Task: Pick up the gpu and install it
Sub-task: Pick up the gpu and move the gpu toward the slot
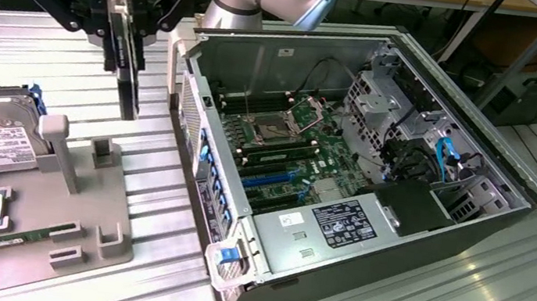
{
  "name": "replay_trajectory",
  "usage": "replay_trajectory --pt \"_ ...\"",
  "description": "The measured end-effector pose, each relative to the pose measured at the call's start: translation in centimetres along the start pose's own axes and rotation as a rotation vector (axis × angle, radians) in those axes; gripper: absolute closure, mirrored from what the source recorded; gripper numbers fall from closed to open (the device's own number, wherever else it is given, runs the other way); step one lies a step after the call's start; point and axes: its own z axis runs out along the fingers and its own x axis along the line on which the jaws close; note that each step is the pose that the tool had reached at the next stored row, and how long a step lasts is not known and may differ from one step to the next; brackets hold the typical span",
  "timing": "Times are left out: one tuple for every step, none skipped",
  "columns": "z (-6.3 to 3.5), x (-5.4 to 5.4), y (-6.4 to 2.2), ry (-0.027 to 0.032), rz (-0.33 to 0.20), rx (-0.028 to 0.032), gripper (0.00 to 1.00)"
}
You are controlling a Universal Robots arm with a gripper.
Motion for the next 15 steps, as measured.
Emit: replay_trajectory --pt "0.01 -0.1 0.0 -0.0001 0.0 -0.0001 0.73" --pt "0.01 -0.2 0.0 -0.0001 0.0 -0.0001 0.73" --pt "0.01 -0.2 -0.01 -0.0001 0.0 -0.0001 0.73" --pt "0.01 -0.3 -0.01 -0.0001 0.0 0.0 0.73" --pt "0.01 -0.3 -0.01 -0.0001 0.0 0.0 0.73" --pt "0.02 -0.4 -0.01 -0.0001 0.0 -0.0001 0.73" --pt "0.01 -0.5 -0.01 0.0 0.0 0.0 0.73" --pt "0.02 -0.6 -0.01 -0.0001 0.0 0.0 0.73" --pt "0.02 -0.6 -0.01 -0.0001 0.0 -0.0001 0.73" --pt "0.02 -0.7 -0.01 -0.0001 0.0 0.0 0.73" --pt "0.02 -0.8 -0.01 -0.0001 0.0 0.0 0.73" --pt "0.02 -0.9 -0.01 0.0 0.0 0.0 0.73" --pt "0.03 -1.0 -0.01 -0.0001 0.0 -0.0001 0.73" --pt "0.02 -1.0 -0.01 0.0 0.0 0.0 0.73" --pt "0.03 -1.1 -0.01 -0.0001 0.0 -0.0001 0.73"
